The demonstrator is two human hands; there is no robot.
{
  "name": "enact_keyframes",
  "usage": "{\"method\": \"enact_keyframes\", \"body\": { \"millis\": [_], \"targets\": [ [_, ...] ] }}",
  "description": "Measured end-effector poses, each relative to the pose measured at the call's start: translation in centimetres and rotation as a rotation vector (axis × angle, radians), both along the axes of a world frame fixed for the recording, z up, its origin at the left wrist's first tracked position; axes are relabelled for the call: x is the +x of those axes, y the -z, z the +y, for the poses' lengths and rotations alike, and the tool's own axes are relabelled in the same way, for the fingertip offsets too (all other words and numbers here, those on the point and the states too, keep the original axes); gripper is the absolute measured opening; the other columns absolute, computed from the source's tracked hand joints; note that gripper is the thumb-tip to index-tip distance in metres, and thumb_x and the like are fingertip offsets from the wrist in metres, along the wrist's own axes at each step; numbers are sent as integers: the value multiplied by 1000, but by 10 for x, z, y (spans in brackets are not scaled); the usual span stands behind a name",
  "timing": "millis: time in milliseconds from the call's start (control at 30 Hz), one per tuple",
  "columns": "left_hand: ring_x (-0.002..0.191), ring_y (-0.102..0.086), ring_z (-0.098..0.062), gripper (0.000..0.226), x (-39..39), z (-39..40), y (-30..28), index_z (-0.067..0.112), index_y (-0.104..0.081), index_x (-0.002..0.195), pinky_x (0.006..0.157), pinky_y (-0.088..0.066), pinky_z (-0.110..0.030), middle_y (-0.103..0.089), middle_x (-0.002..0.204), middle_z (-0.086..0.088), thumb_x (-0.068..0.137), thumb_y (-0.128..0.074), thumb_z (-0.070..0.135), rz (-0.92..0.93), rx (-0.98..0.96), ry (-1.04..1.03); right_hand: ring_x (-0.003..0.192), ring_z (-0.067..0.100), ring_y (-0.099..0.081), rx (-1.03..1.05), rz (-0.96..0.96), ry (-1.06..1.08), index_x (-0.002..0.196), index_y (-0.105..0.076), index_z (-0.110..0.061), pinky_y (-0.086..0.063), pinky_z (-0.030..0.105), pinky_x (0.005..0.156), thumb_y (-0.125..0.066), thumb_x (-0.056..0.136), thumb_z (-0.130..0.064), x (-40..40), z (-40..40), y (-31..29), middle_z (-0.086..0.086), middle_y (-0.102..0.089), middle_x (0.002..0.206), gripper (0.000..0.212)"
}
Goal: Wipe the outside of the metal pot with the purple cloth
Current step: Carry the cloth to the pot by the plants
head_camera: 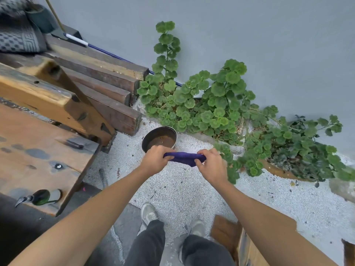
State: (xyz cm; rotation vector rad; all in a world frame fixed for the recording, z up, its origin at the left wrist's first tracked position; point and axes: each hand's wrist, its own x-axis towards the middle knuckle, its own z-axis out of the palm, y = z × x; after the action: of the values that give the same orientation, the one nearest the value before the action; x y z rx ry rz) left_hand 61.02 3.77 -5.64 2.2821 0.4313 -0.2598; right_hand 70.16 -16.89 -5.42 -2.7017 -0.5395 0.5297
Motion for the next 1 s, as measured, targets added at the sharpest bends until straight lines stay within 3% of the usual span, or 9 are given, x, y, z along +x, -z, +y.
{"method": "enact_keyframes", "body": {
  "millis": [100,333,500,633,700,800,867,933,1000],
  "targets": [
    [80,-66,-17,28,5,3,27,35,-76,111,73,-54,-35,-78,95,5,94,-63,18,2,3,4,86,22,-66,-1,16,-28,115,-72,-21,-57,41,81,-63,98,-25,11,3,28,4,-60,114,19],
    [98,-70,-24,24,31,-5,81,32,-77,108,85,-54,-37,-79,101,4,92,-63,20,-67,62,-18,90,27,-64,57,-31,-71,114,-69,-18,-56,43,78,-59,98,-21,39,-11,84,4,-56,114,19],
    [85,-68,-21,21,54,-22,163,34,-74,103,78,-55,-41,-76,86,7,90,-61,24,-109,16,-29,91,25,-62,120,-60,89,119,-69,-19,-53,36,75,-59,98,-18,65,-7,175,5,-55,115,22],
    [80,-64,-24,19,71,-34,243,34,-74,104,75,-53,-40,-72,79,5,92,-61,26,-102,71,10,81,18,-54,208,-62,298,119,-67,-23,-41,30,73,-57,101,-15,78,5,268,4,-54,118,22],
    [76,-63,-25,16,82,-34,281,30,-74,100,74,-53,-40,-70,75,2,92,-60,26,-95,87,42,84,17,-54,310,-59,350,119,-66,-21,-40,30,76,-55,101,-11,87,12,312,5,-55,121,22],
    [71,-59,-28,13,99,-29,329,20,-70,88,70,-52,-41,-65,66,0,91,-59,24,-124,130,121,95,21,-59,490,-93,338,117,-66,-16,-51,41,85,-54,100,-4,104,21,370,5,-54,123,24],
    [66,-53,-31,19,109,-28,351,16,-58,71,67,-51,-43,-54,59,-1,88,-59,24,-157,171,160,105,23,-61,586,-117,301,115,-67,-14,-53,42,94,-55,98,-1,114,27,397,3,-52,124,25],
    [61,-46,-33,28,118,-28,371,14,-45,62,63,-48,-46,-43,54,-4,84,-60,23,-197,217,207,114,17,-57,656,-137,259,114,-67,-14,-49,38,103,-55,96,2,124,35,424,0,-51,125,27],
    [60,-45,-35,28,127,-25,391,8,-44,63,60,-46,-46,-43,54,-9,81,-61,22,-236,238,259,117,-1,-51,723,-160,213,112,-67,-20,-48,36,106,-56,93,4,133,41,452,-2,-52,126,32]
  ]
}}
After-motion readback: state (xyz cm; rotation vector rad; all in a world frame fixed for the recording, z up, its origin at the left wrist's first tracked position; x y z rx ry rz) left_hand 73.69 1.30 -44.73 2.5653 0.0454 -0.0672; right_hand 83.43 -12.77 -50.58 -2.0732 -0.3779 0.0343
